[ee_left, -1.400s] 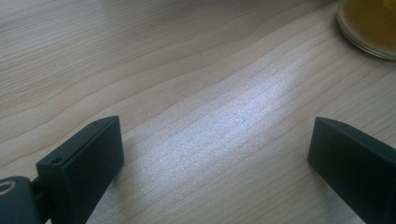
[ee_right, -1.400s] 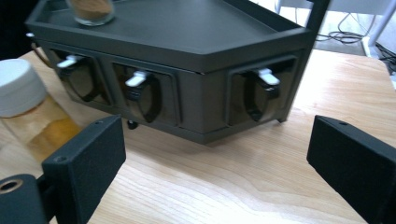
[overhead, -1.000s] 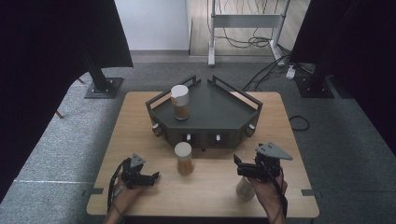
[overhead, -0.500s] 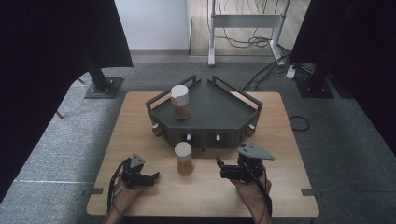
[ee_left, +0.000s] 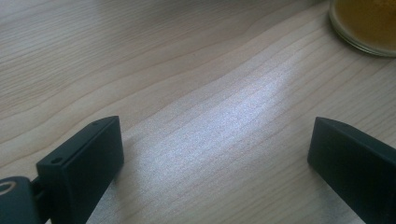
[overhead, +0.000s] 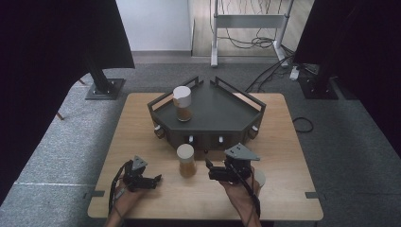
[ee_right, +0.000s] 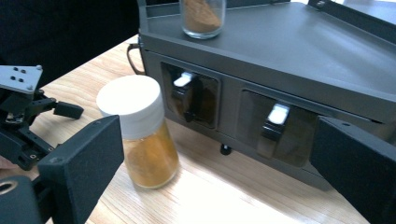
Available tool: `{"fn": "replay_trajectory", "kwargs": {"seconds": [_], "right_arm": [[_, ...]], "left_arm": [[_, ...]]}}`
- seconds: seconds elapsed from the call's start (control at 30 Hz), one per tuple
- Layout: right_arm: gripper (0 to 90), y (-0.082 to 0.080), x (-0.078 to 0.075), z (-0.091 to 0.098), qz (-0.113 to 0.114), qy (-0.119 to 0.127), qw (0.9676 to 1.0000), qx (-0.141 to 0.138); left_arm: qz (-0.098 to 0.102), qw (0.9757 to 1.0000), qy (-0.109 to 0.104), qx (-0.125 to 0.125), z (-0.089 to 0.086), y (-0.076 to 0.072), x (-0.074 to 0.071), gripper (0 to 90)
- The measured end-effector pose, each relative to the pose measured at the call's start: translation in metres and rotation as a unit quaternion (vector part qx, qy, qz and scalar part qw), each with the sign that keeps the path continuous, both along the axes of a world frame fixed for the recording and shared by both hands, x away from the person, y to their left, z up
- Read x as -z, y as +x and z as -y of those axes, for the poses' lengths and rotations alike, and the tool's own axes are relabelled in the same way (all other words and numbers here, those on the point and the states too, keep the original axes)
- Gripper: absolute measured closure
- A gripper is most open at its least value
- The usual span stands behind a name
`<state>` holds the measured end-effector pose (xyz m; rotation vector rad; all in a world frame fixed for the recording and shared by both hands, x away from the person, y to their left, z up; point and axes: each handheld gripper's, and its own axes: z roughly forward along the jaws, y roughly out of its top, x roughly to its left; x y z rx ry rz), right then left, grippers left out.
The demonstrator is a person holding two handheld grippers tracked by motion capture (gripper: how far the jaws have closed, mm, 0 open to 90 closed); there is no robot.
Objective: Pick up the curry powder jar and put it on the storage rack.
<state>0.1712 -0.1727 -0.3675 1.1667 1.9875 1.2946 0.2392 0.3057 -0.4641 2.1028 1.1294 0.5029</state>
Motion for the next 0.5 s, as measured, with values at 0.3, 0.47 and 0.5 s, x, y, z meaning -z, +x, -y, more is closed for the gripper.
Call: {"fn": "replay_trajectory", "kwargs": {"seconds": [0.3,0.47,0.5], "right_arm": [[3.8,0.006,0.006,-0.016,-0.001,0.001,0.9998,-0.018],[4.2,0.012,0.012,-0.025,-0.008,0.003,0.9997,-0.025],[4.3,0.013,0.014,-0.027,-0.009,0.003,0.9996,-0.027]], "left_arm": [[0.000,1.0000,0.000,0.002,0.000,0.000,0.000,3.4],[0.000,1.0000,0.000,0.002,0.000,0.000,0.000,3.4],[0.000,1.0000,0.000,0.002,0.000,0.000,0.000,3.3]]}}
